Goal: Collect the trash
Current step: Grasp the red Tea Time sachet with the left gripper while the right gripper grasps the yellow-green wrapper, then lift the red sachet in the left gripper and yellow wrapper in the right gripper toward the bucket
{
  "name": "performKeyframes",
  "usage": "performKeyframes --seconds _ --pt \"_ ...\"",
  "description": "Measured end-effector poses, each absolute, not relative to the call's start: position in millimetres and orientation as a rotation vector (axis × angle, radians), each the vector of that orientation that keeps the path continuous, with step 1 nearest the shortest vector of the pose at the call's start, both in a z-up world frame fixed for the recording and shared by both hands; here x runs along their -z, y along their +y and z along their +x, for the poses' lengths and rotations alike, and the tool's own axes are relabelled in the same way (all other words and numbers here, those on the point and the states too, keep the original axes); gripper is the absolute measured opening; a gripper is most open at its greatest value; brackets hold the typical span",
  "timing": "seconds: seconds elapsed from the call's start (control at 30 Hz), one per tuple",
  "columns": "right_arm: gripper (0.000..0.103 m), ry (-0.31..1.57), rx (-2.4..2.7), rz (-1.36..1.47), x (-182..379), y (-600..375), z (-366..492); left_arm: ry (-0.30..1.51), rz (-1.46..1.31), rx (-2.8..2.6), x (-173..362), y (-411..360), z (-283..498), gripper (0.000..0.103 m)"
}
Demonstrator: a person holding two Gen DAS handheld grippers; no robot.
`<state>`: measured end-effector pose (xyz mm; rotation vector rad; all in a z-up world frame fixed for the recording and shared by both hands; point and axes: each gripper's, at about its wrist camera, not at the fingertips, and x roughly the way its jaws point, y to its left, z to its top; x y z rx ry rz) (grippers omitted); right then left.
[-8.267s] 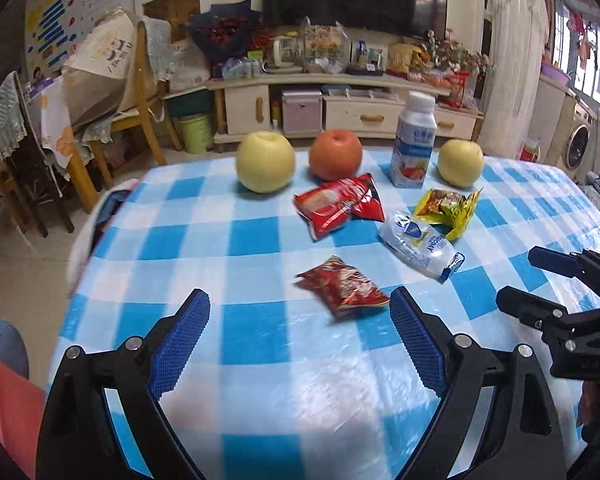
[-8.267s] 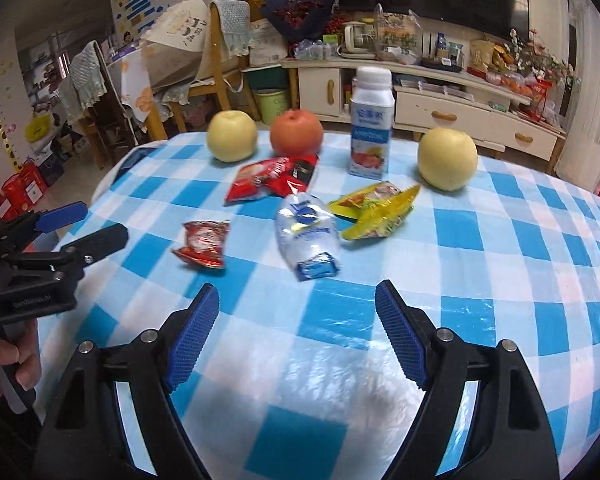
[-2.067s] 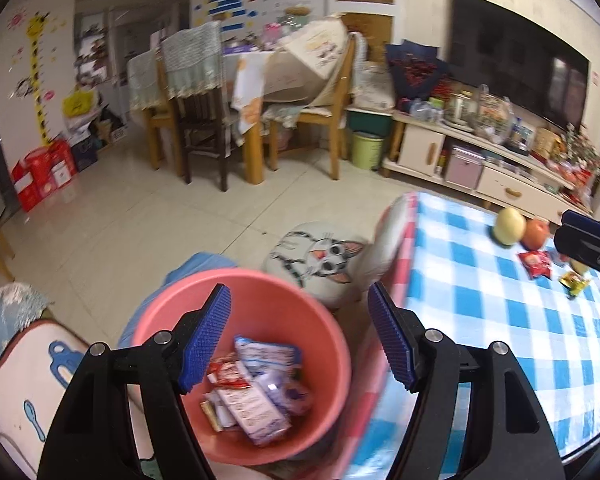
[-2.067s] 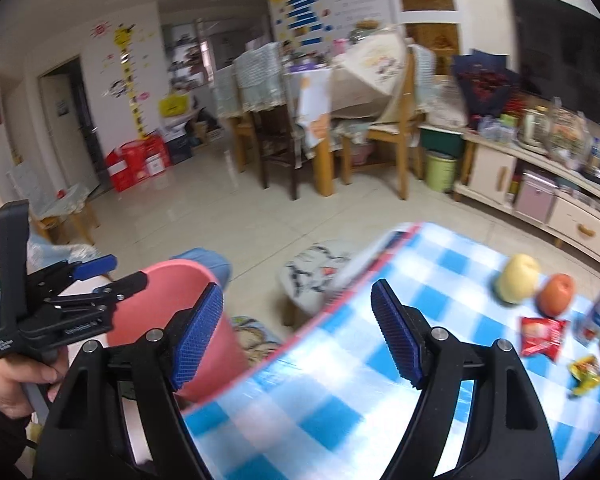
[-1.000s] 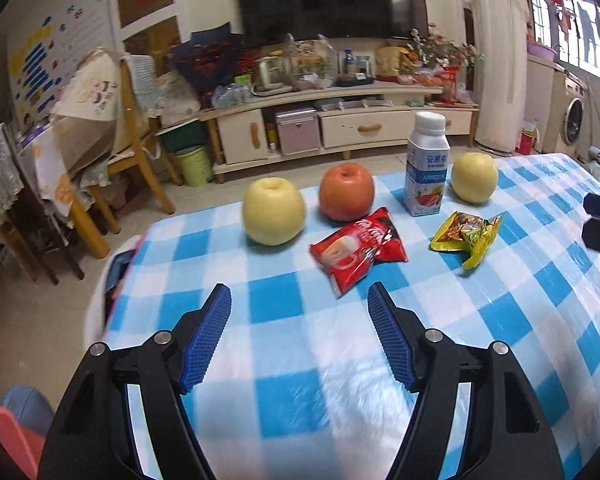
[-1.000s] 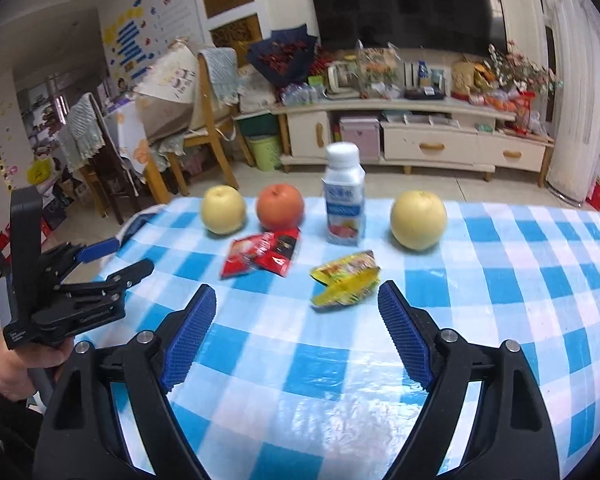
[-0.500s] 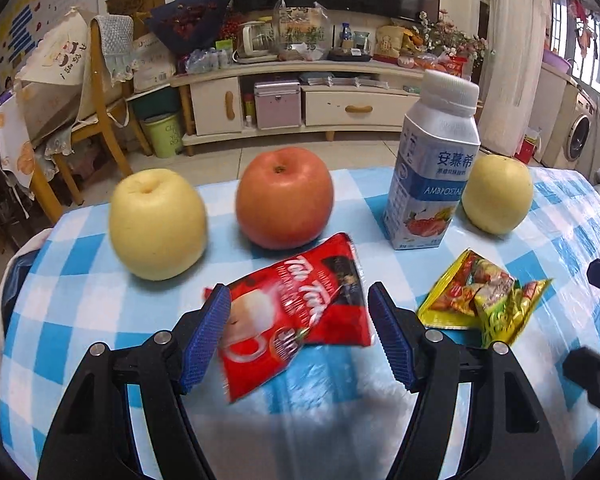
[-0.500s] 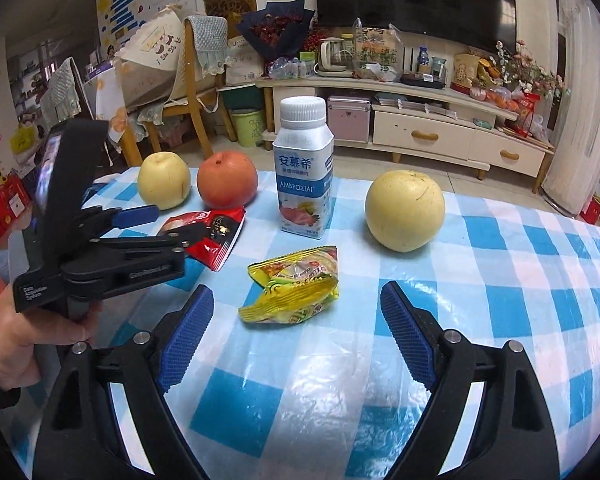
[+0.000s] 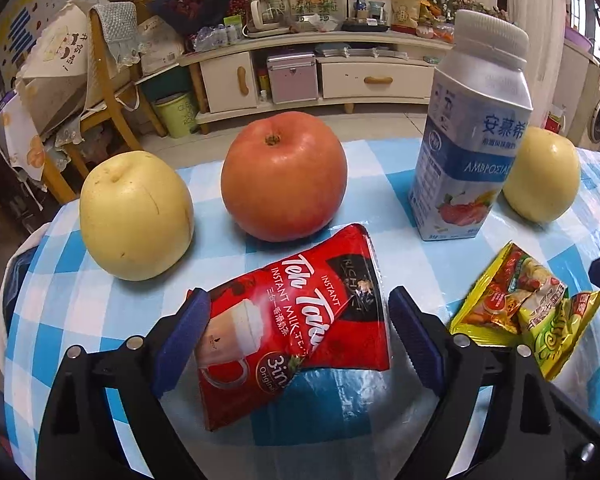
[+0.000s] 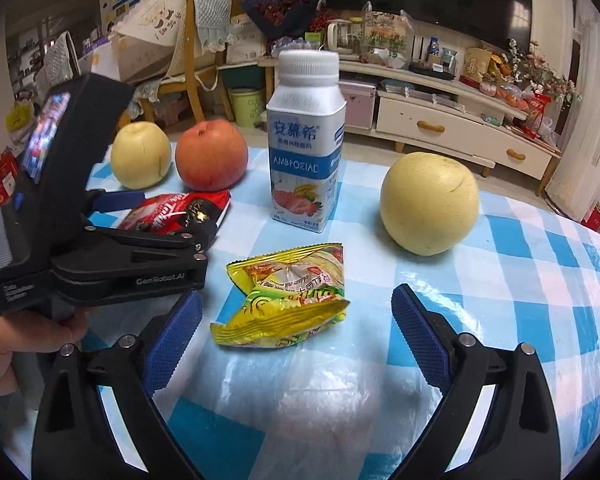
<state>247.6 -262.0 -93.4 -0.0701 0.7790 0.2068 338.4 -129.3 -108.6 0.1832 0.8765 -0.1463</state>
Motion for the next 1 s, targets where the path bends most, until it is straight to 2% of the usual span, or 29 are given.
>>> performKeyframes --seconds 0.13,0.33,0.37,0.43,0.53,0.7,1.0 --pt "0.096 0.81 -0.202 -0.12 102 -257 257 0.876 0.192 0.14 110 -127 335 0.086" --pt "0.094 0.869 -0.245 -0.124 115 -254 270 0.858 0.229 0.149 108 -132 326 0.068" --pt "0.081 0.873 -0.257 -0.116 115 -254 270 0.855 0.231 0.154 108 -132 325 0.062" --pt "0.064 0.886 -0.276 -0.093 117 -255 270 0.854 0.223 0.17 107 -130 322 0.056" --pt "0.052 0.88 -0.292 -0.071 116 -256 267 0.848 0.207 0.186 106 -127 317 0.048" --pt "0.048 0.881 -0.305 -0.035 113 -259 262 0.837 0.185 0.217 99 -122 306 0.037" --pt "0.045 0.849 -0.315 0.007 97 -265 249 0.819 0.116 0.243 80 -102 283 0.03"
